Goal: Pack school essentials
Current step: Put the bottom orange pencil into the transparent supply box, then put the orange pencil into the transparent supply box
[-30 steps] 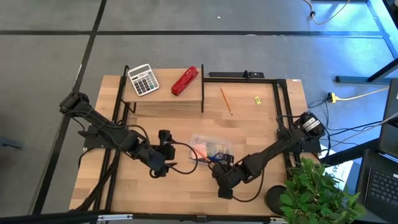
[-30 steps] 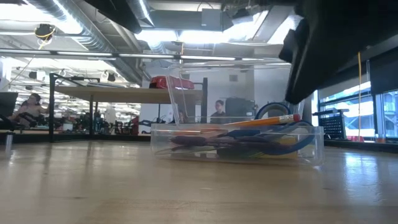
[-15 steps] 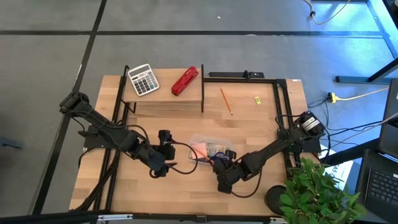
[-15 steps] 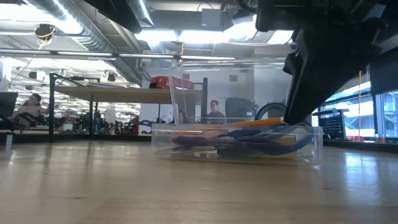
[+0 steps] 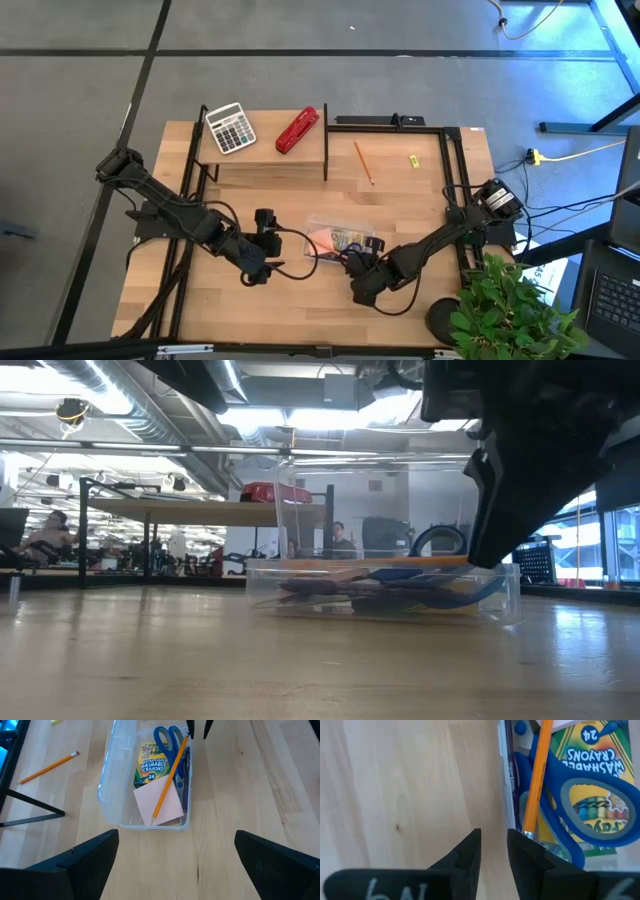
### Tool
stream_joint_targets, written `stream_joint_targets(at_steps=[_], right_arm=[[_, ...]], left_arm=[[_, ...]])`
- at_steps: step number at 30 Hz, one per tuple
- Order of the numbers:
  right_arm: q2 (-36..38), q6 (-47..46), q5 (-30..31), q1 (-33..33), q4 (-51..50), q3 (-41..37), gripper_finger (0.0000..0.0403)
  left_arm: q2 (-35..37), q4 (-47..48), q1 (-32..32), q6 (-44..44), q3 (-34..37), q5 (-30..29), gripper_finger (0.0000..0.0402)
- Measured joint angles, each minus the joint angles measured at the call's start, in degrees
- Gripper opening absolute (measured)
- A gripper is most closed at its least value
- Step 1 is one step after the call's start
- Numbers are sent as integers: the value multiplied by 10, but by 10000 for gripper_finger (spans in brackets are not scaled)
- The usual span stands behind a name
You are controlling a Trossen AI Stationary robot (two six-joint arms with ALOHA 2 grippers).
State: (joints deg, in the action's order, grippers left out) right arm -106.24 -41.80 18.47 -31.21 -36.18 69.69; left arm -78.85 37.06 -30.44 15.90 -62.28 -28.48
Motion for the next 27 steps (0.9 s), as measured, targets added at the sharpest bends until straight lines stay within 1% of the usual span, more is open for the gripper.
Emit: stream_joint_targets(at_steps=[6, 11, 20, 27], right_arm=[[0, 0, 28, 0, -2, 0, 97], [0, 4, 21, 0, -11, 12, 97], [0, 63, -10, -11, -76, 128, 97], [0, 58, 4, -13, -188, 226, 97]], left_arm=[[0, 0, 0, 0, 0, 0, 393], [0, 0, 0, 0, 0, 0, 393], [0, 0, 0, 0, 0, 0, 393], [0, 0, 0, 0, 0, 0, 393]])
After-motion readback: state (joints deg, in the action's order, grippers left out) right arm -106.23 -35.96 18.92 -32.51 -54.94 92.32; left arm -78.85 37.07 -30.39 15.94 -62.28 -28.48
